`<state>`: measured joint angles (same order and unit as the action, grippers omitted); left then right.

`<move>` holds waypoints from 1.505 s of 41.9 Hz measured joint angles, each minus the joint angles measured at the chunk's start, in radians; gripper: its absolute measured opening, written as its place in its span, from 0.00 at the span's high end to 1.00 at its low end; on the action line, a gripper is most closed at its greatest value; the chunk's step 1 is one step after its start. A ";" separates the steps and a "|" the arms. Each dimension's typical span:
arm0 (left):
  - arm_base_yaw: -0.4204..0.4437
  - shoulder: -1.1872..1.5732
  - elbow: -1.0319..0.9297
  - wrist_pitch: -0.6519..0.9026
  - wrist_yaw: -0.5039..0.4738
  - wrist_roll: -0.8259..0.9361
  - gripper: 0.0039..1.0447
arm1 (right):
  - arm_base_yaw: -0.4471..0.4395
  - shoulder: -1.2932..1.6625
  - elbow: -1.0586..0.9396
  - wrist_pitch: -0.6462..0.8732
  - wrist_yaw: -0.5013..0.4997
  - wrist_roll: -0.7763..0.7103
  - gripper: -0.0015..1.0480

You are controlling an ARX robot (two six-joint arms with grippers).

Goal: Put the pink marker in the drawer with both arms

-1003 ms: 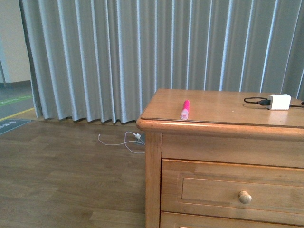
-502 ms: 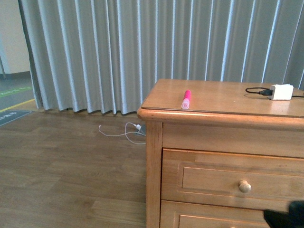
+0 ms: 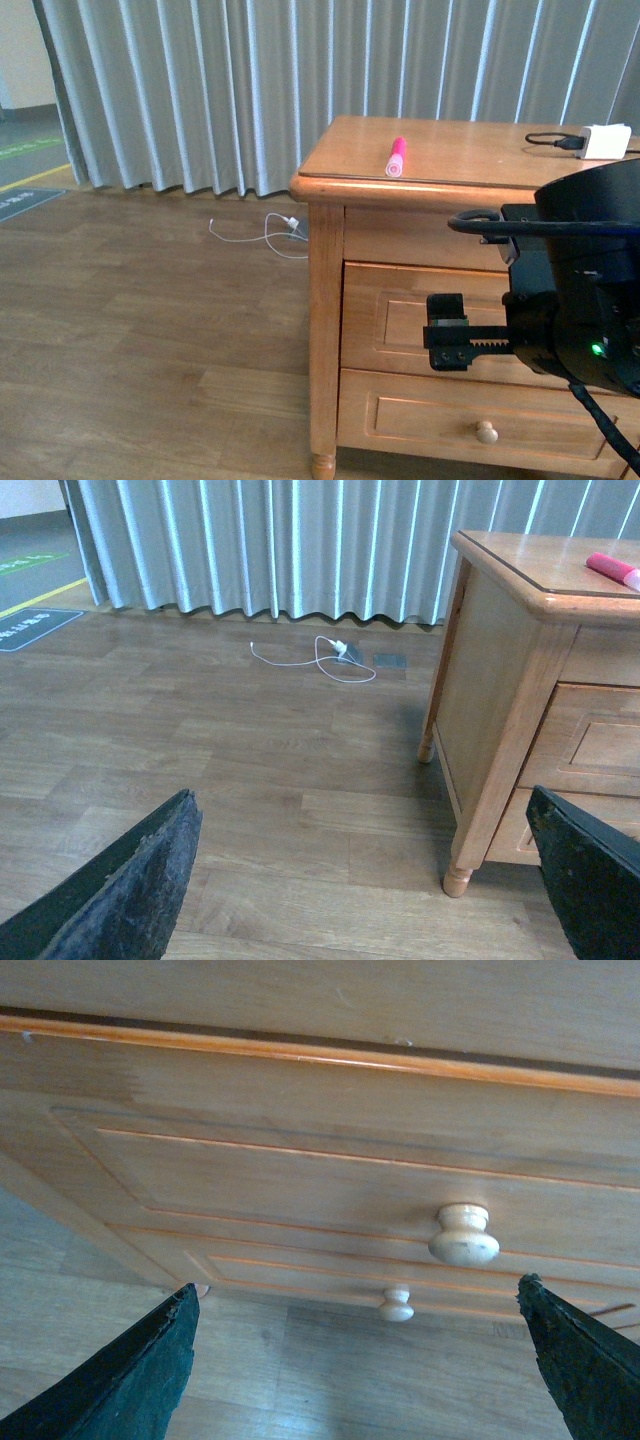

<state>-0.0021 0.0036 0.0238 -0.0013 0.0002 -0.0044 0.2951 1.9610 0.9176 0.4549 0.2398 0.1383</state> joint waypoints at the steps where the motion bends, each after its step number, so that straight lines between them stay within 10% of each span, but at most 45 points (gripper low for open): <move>1: 0.000 0.000 0.000 0.000 0.000 0.000 0.06 | -0.005 0.023 0.021 0.001 0.004 -0.004 0.08; 25: 0.000 0.000 0.000 0.000 0.000 0.000 0.06 | -0.083 0.214 0.134 0.066 0.039 -0.034 0.09; 45: 0.000 0.000 0.000 0.000 0.000 0.000 0.06 | -0.083 0.216 0.125 0.088 0.026 -0.079 0.75; 63: 0.000 0.000 0.000 0.000 0.000 0.000 0.06 | -0.097 0.053 -0.084 0.055 -0.120 -0.101 0.78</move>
<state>-0.0021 0.0036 0.0238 -0.0013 0.0002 -0.0044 0.1978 2.0144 0.8337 0.5098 0.1200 0.0372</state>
